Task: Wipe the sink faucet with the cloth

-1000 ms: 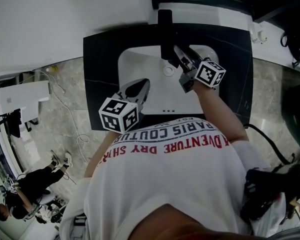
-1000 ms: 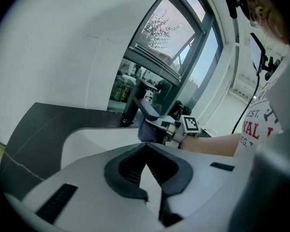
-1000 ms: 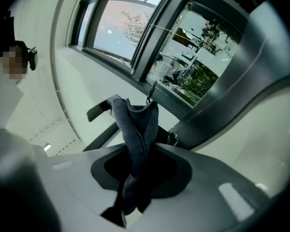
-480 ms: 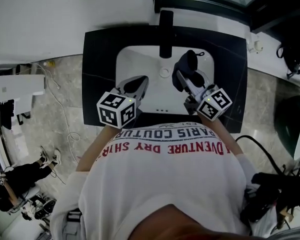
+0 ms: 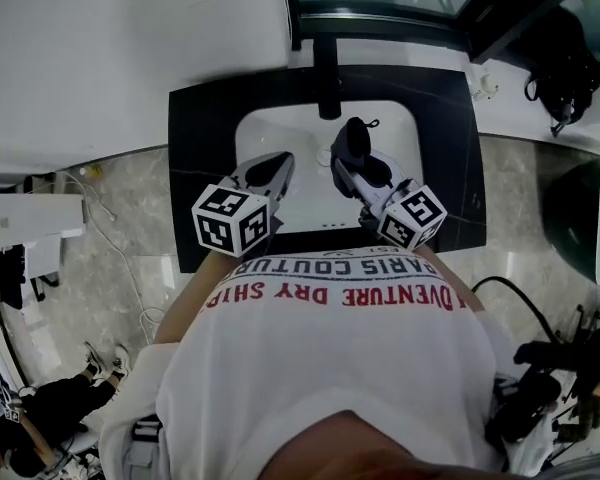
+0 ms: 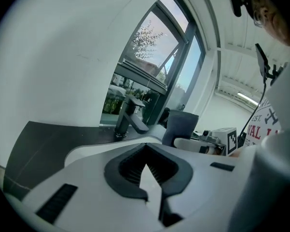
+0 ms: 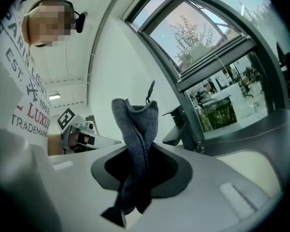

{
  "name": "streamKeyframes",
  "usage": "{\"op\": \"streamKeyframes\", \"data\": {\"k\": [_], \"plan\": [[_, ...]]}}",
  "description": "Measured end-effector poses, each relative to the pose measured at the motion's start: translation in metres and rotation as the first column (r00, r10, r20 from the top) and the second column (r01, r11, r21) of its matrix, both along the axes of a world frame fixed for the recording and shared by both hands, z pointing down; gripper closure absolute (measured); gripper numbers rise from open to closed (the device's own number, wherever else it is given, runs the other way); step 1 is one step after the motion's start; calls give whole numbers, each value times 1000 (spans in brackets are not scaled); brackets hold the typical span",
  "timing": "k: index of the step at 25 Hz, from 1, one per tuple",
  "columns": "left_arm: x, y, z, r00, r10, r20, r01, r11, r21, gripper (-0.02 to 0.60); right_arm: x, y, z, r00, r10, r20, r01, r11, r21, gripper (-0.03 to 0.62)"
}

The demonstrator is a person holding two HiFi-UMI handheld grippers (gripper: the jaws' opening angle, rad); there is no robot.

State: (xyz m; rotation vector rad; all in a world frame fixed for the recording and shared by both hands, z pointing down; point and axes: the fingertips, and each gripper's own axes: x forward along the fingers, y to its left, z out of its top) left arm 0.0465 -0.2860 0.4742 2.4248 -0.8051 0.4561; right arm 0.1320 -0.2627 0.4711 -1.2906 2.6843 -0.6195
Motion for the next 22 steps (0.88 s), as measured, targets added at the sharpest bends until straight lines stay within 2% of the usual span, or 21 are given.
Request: {"op": "streamKeyframes", "data": {"k": [3,9,13,17,22], "plan": [[-31,-2,-5,998,70,-2,-70,997,19,580,-40,0,-5,999,43,-31,-42,999,13,516],[-118,-20,-5,982,189,8,-189,982,3,581,-138,-11,-5,981,189,-38,-190,982,-6,516],[-153,-22,-8,969,248,-2,-247,969,12,581,-183,-4,-1,971,222,-89,-224,974,-17,516],[-156,-22,-4,958,288,-5,-288,958,8,580,-189,-5,1,959,263,-106,-267,963,-33,516],[-143,-37,6,957,289,24,-289,957,-5,581,-161,-24,17,938,332,-101,-338,940,-54,516]]}}
